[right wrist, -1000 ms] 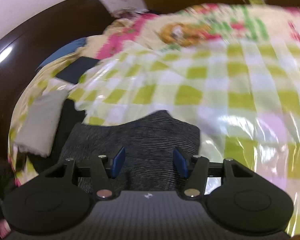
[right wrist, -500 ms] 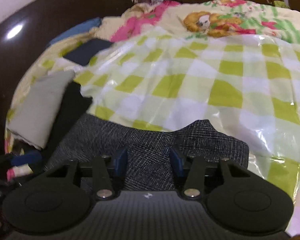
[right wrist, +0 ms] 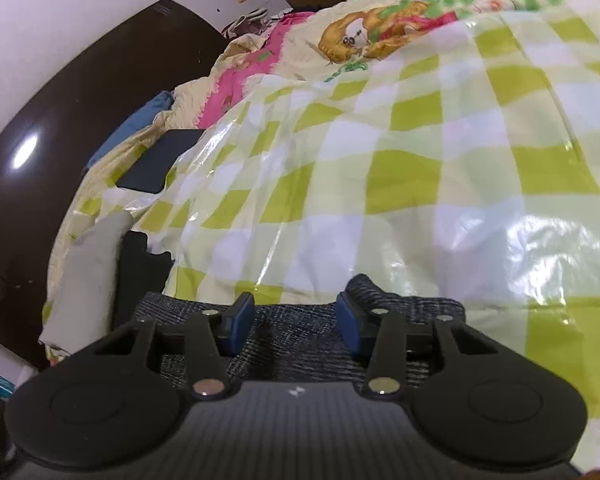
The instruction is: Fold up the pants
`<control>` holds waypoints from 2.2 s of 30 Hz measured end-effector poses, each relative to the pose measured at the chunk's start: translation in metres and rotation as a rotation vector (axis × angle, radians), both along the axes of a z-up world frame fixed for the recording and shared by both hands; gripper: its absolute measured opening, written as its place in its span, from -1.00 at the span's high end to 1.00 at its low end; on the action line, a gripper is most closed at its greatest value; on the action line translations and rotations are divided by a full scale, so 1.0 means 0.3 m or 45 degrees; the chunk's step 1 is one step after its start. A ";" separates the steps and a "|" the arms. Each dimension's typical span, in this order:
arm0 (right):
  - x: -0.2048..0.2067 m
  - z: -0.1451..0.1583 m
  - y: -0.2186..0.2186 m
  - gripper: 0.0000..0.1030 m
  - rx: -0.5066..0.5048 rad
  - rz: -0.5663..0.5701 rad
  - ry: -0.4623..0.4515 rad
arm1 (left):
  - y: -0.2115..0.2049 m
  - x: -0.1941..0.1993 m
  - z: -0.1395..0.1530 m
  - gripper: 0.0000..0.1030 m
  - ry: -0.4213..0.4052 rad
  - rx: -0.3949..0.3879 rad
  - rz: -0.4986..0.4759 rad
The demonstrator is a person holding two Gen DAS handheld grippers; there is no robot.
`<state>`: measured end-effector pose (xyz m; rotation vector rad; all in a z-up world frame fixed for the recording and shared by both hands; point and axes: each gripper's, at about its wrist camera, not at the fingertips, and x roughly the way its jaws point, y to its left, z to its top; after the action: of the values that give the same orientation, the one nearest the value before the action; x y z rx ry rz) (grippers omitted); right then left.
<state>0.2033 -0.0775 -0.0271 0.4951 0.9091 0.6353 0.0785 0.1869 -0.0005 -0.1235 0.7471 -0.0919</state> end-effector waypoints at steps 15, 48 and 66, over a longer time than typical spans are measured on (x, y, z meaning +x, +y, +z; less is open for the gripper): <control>-0.401 0.014 -0.132 -0.21 -0.242 -0.006 -0.055 | 0.003 0.036 0.017 -0.94 -0.133 0.216 0.203; -0.538 0.109 -0.177 -0.31 -0.266 -0.043 -0.041 | -0.051 -0.194 0.040 -1.00 0.225 0.300 0.058; -0.394 0.080 -0.204 -0.35 -0.041 -0.093 0.039 | -0.053 -0.144 0.097 -1.00 0.138 0.110 -0.024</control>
<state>0.0849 -0.1388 -0.0030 0.5079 0.9245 0.5475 0.0353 0.1712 0.0287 -0.0398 0.8595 -0.0710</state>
